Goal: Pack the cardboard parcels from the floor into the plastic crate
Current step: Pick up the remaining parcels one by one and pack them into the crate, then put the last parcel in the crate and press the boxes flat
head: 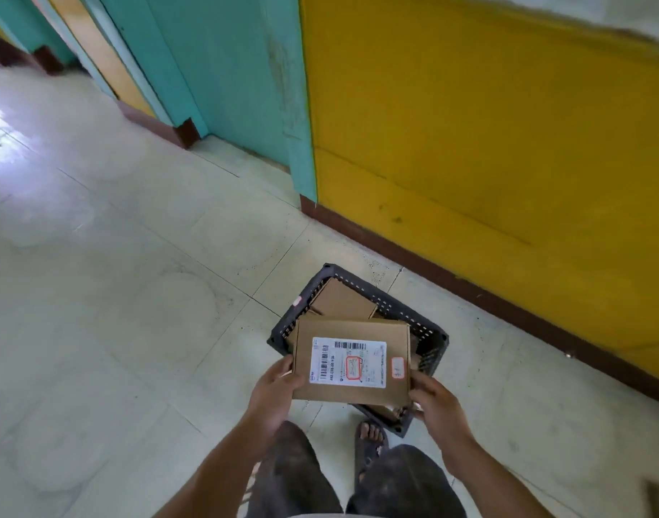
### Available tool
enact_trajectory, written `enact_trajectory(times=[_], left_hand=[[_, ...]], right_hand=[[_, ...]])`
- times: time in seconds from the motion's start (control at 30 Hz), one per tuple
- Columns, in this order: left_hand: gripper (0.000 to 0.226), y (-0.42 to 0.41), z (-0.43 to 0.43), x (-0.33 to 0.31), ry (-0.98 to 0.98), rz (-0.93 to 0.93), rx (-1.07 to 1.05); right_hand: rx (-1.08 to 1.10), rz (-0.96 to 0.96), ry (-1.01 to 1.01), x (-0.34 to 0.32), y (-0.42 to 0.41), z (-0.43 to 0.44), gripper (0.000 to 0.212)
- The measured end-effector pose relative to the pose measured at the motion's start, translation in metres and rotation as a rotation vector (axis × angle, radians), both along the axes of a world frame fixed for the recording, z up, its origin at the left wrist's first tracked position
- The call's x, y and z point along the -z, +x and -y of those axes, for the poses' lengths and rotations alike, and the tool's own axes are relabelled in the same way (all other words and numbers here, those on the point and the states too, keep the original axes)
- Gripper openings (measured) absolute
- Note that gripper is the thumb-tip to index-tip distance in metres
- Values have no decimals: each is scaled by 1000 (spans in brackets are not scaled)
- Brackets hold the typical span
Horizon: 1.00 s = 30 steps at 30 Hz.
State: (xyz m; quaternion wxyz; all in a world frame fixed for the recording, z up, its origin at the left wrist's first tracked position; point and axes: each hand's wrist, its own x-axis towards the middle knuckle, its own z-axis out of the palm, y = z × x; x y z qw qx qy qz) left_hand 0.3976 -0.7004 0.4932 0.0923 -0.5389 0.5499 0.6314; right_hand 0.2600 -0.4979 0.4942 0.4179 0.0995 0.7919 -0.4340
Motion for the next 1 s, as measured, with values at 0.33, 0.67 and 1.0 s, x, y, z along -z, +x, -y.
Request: enact_trajectory(times=[0.33, 0.67, 1.0], left_hand=[[35, -28, 138, 103, 89, 76, 419], [30, -70, 183, 285, 76, 168, 541], [31, -107, 170, 370, -22, 226, 641]], right_hand=[[305, 84, 162, 78, 50, 114, 40], [317, 206, 273, 259, 23, 162, 32], [390, 289, 278, 365, 0, 161, 29]])
